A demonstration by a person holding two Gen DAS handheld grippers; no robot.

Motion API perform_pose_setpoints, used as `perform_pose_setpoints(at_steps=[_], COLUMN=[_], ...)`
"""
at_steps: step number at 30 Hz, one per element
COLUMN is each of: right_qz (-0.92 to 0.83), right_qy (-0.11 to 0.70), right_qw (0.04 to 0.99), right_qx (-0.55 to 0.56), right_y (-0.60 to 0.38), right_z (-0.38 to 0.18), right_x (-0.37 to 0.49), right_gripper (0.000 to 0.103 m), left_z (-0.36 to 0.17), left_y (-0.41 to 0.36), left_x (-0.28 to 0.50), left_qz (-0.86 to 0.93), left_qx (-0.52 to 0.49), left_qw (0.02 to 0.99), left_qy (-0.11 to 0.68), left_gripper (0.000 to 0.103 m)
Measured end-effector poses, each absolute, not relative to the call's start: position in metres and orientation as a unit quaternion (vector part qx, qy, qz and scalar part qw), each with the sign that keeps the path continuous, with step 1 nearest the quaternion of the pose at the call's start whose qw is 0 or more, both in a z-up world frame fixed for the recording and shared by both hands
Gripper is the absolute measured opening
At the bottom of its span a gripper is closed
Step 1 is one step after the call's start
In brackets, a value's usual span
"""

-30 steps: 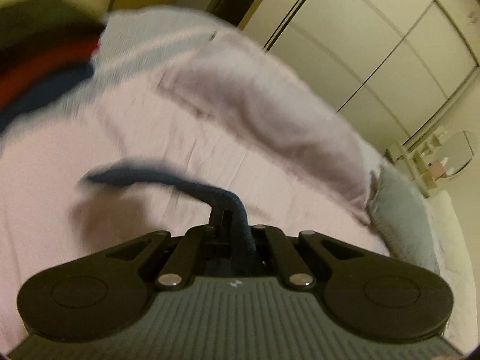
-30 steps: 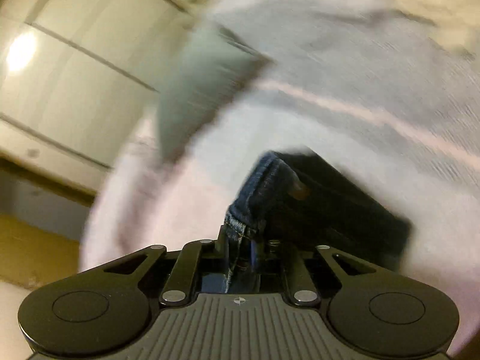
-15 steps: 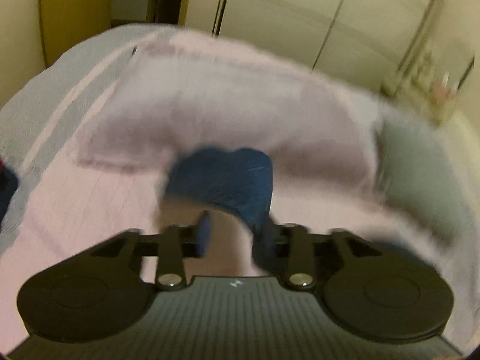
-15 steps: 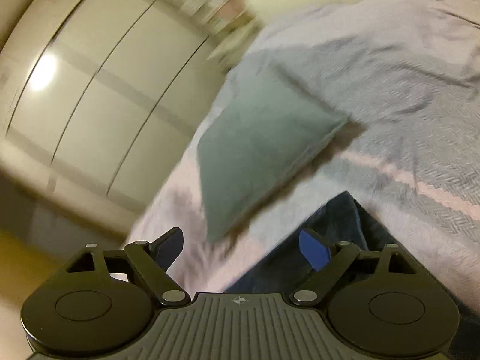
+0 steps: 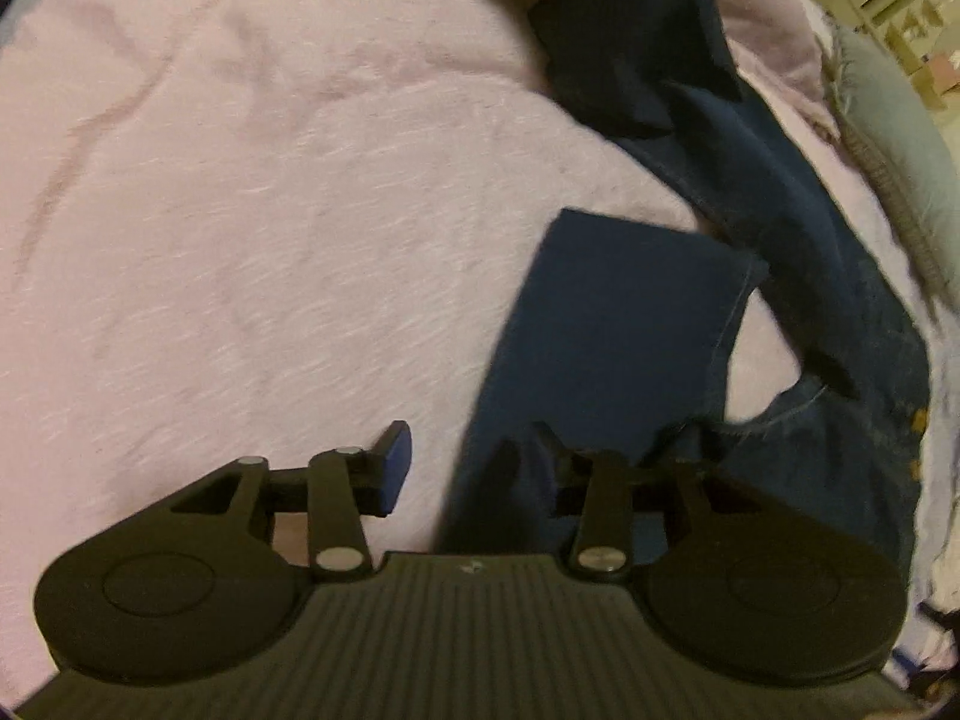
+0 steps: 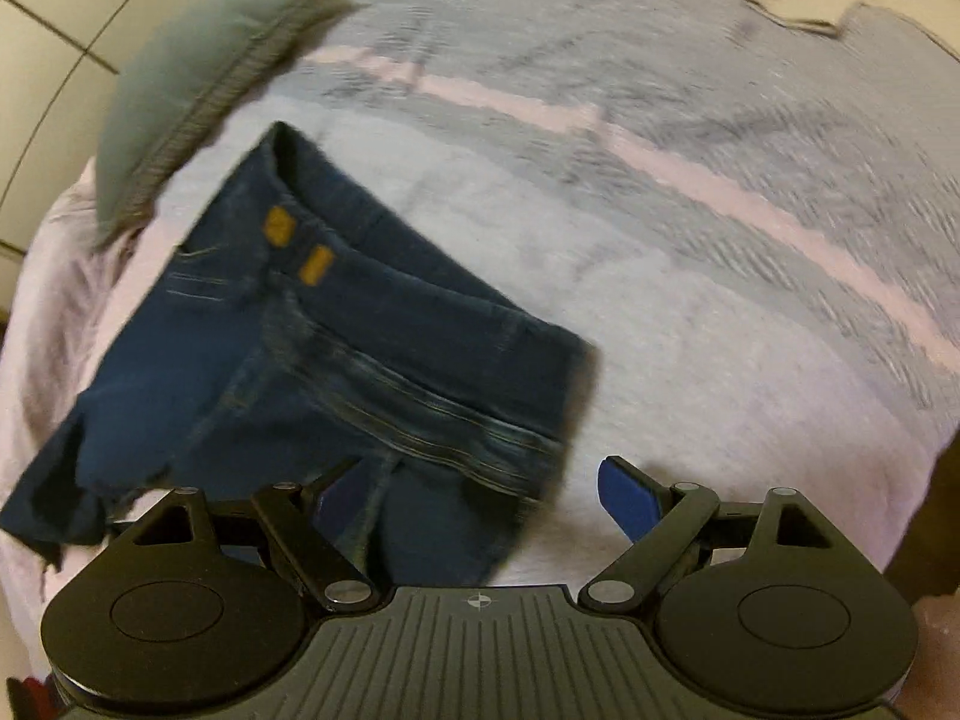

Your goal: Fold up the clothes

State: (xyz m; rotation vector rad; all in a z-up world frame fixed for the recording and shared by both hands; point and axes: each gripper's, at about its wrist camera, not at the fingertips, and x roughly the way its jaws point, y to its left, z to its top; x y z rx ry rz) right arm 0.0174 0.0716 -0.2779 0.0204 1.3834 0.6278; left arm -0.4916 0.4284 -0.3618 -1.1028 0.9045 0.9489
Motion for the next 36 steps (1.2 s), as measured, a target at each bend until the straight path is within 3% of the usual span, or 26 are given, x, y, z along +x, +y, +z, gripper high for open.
perform_pose_setpoints(at_steps=[4,6,8,9,10,11,12,16,22,24,27,31,36], right_qz=[0.281,0.28,0.278,0.276,0.274,0.271,0.268,0.272,0.281,0.284,0.29,0.3,0.307], right_qy=[0.618,0.616,0.613,0.613,0.612,0.611,0.611,0.61,0.61,0.614,0.623,0.632,0.626], right_qw=[0.733,0.735,0.737,0.739,0.74,0.741,0.742,0.74,0.737,0.734,0.724,0.713,0.716], right_qx=[0.032,0.045,0.054,0.058,0.061,0.064,0.066,0.071,0.071,0.068,0.062,0.047,0.032], right_y=[0.068,0.071,0.069,0.068,0.067,0.066,0.066,0.065,0.064,0.065,0.069,0.075,0.075], right_z=[-0.289,-0.298,-0.304,-0.309,-0.312,-0.314,-0.316,-0.315,-0.306,-0.307,-0.311,-0.317,-0.319], right_x=[0.016,0.015,0.014,0.014,0.014,0.013,0.013,0.01,0.007,0.004,-0.003,-0.013,-0.009], right_gripper=[0.087,0.087,0.087,0.087,0.087,0.087,0.087,0.087,0.087,0.087,0.087,0.087,0.087], left_z=[-0.376,-0.385,-0.392,-0.395,-0.398,-0.398,-0.397,-0.358,-0.22,-0.192,-0.221,-0.292,-0.336], left_y=[0.453,0.462,0.463,0.462,0.46,0.456,0.452,0.433,0.365,0.346,0.335,0.317,0.293], left_x=[-0.468,-0.456,-0.445,-0.44,-0.436,-0.434,-0.434,-0.465,-0.58,-0.624,-0.668,-0.695,-0.713], left_qz=[0.416,0.405,0.392,0.386,0.378,0.365,0.354,0.372,0.554,0.614,0.642,0.667,0.671], left_qx=[-0.468,-0.462,-0.451,-0.442,-0.435,-0.435,-0.437,-0.455,-0.336,-0.314,-0.359,-0.395,-0.476], left_qw=[0.671,0.675,0.682,0.687,0.692,0.699,0.705,0.732,0.734,0.699,0.629,0.541,0.501], left_qy=[0.398,0.408,0.422,0.429,0.435,0.435,0.432,0.344,0.204,0.19,0.25,0.327,0.268], left_gripper=[0.044,0.062,0.067,0.061,0.047,0.008,0.002,0.001,0.002,0.015,0.035,0.027,0.028])
